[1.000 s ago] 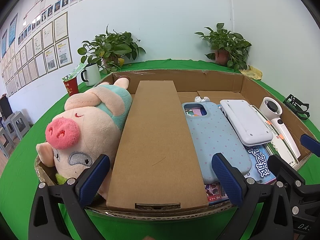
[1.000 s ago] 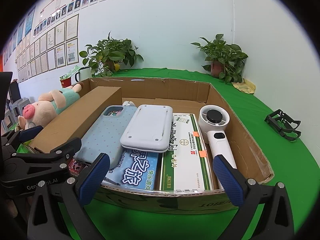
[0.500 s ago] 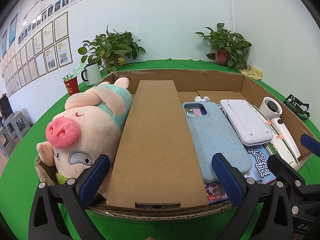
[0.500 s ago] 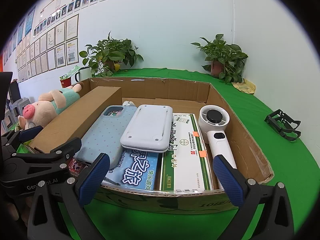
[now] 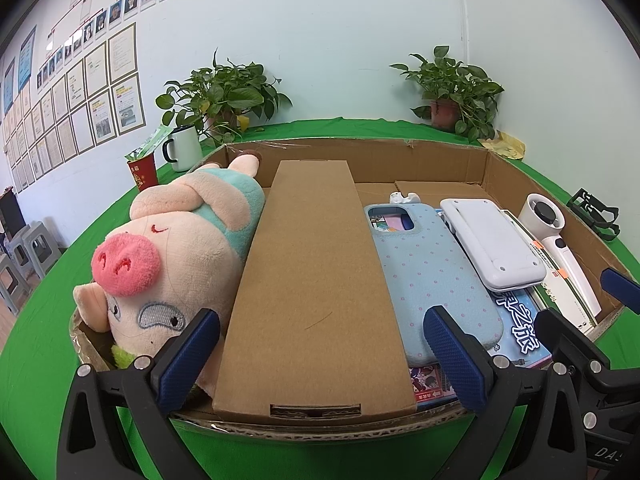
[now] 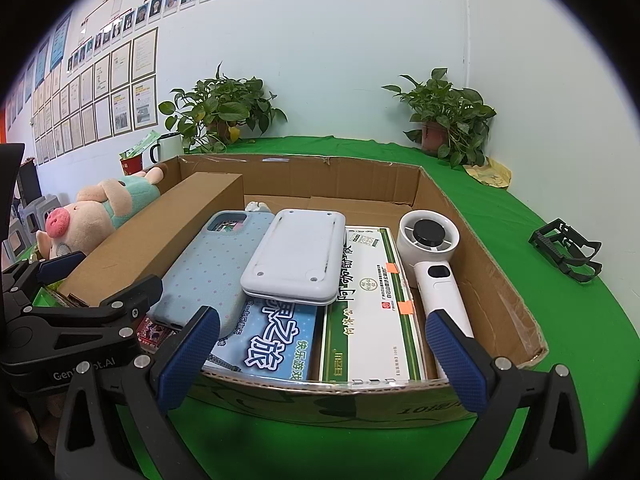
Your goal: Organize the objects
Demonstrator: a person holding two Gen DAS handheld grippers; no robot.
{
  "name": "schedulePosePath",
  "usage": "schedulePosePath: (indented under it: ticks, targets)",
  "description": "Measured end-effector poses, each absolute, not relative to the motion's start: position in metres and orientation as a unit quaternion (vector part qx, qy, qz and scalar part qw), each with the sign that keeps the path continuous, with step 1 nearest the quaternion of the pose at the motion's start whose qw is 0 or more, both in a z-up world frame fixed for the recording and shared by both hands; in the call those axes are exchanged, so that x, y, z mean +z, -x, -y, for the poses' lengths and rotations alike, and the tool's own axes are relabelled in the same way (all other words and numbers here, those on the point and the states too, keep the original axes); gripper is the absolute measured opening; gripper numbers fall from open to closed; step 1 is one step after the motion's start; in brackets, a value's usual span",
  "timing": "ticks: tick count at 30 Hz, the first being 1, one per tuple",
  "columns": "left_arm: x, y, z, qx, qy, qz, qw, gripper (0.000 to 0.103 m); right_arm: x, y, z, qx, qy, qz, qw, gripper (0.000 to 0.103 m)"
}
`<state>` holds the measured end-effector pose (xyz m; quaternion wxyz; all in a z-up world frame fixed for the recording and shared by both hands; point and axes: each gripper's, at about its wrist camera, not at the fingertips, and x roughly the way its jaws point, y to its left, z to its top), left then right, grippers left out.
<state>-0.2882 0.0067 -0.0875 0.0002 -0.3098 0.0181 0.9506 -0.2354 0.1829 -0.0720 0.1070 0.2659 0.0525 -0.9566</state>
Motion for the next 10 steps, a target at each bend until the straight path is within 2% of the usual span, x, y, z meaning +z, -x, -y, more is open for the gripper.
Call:
schedulePosePath:
  ticks: [10]
  targets:
    - [-0.0880,0.2876,-0.0056,0.951,0.310,-0.018,0.001,0.103,-0.0719,0.2354,-0.1830,-0.957,-0.266,-0.052,0.107,0.102]
